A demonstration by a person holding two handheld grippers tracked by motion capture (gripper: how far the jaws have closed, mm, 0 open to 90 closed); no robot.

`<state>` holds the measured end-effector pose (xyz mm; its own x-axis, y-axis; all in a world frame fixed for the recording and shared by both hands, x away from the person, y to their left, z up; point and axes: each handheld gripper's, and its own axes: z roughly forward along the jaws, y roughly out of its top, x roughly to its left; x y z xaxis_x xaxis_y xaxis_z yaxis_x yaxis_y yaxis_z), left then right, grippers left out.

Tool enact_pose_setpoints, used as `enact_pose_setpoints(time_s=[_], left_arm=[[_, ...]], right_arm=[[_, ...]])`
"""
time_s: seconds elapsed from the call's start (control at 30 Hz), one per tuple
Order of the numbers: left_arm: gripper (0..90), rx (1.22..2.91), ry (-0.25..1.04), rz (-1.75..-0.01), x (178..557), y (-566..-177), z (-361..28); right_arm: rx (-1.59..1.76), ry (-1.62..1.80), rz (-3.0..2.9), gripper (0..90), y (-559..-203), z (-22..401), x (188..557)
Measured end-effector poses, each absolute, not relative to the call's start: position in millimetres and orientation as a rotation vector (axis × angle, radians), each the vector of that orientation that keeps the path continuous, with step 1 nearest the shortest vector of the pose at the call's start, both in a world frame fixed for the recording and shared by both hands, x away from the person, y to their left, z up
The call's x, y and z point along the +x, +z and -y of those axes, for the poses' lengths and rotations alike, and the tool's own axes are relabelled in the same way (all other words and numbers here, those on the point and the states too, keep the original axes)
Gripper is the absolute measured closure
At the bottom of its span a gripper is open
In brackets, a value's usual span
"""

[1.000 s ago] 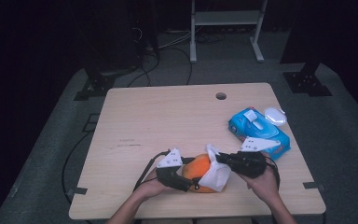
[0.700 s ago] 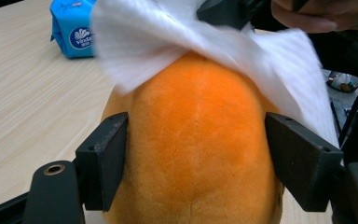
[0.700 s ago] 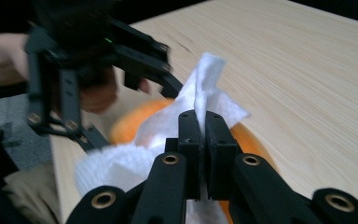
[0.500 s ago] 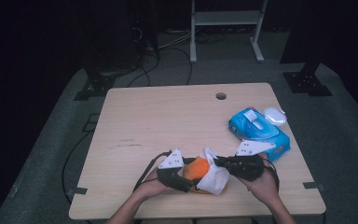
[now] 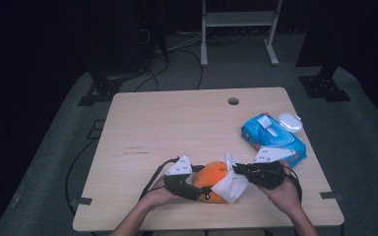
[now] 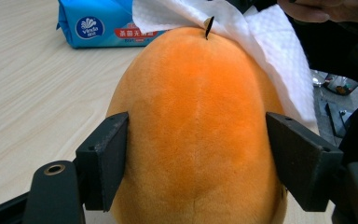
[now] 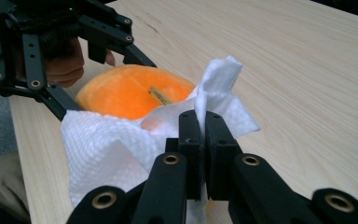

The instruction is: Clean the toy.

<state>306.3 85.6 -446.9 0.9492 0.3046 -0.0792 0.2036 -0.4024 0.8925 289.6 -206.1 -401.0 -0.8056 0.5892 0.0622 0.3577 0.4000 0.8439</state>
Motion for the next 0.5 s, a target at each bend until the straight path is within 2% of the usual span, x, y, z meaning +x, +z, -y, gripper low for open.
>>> enact_pose_setpoints(time_s=[0.17,0.37,0.5], left_arm=[[24.5,2.002,0.114,-0.367,306.6,-446.4,-83.3],[24.5,2.000,0.125,-0.360,305.1,-445.1,-76.9],[24.6,1.998,0.115,-0.367,305.4,-446.3,-80.8]], right_arm=[[0.856,1.320,-2.387,86.3,-399.7,212.7,291.1],[0.771,1.486,-2.389,86.3,-387.1,197.5,281.4],[0.777,1.388,-2.445,86.4,-398.7,192.6,285.6]])
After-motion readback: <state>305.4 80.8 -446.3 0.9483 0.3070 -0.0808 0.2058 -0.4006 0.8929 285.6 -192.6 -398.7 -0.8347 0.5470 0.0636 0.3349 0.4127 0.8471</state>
